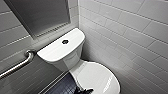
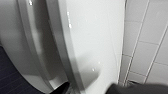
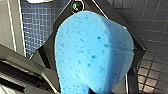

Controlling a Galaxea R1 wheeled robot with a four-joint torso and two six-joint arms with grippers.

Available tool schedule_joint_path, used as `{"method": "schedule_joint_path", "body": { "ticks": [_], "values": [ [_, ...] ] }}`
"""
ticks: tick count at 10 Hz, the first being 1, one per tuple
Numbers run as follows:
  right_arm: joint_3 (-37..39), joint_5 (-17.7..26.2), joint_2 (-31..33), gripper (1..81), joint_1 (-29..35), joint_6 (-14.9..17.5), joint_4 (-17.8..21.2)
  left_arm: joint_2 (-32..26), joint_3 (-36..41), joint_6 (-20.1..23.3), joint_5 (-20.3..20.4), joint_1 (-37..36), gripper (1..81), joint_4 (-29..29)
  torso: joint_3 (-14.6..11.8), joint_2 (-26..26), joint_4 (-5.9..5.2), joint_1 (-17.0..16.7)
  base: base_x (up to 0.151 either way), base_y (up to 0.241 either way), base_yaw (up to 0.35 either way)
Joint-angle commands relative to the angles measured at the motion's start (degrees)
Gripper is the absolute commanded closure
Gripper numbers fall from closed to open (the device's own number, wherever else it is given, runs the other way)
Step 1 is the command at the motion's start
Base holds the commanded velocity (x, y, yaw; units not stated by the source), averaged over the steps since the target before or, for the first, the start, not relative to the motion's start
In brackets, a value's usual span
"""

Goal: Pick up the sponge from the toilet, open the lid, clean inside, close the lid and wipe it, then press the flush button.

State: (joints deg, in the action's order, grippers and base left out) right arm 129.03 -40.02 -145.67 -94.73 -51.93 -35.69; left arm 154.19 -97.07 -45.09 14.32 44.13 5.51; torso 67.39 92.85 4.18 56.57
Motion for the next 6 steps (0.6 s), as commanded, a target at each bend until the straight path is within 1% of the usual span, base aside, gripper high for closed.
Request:
{"method": "schedule_joint_path", "body": {
  "ticks": [1,3,6],
  "values": [
    [-0.10,2.05,1.84,81.1,-1.74,-0.01,-0.96,-1.07,8.13,-0.08,10.37,-8.66,1.0,2.14,0.00,0.00,0.00,0.00,0.000,0.000,0.000],
    [-0.01,2.05,1.93,81.1,-1.74,-0.19,-0.87,-3.70,11.54,-0.61,12.12,-8.57,1.0,2.05,0.00,0.00,0.00,0.00,0.000,0.000,0.000],
    [0.51,2.05,1.93,81.1,-1.82,-1.86,-0.96,-7.74,17.17,-1.31,14.68,-8.49,1.0,2.05,0.00,0.00,0.00,0.00,0.000,0.000,0.000]
  ]
}}
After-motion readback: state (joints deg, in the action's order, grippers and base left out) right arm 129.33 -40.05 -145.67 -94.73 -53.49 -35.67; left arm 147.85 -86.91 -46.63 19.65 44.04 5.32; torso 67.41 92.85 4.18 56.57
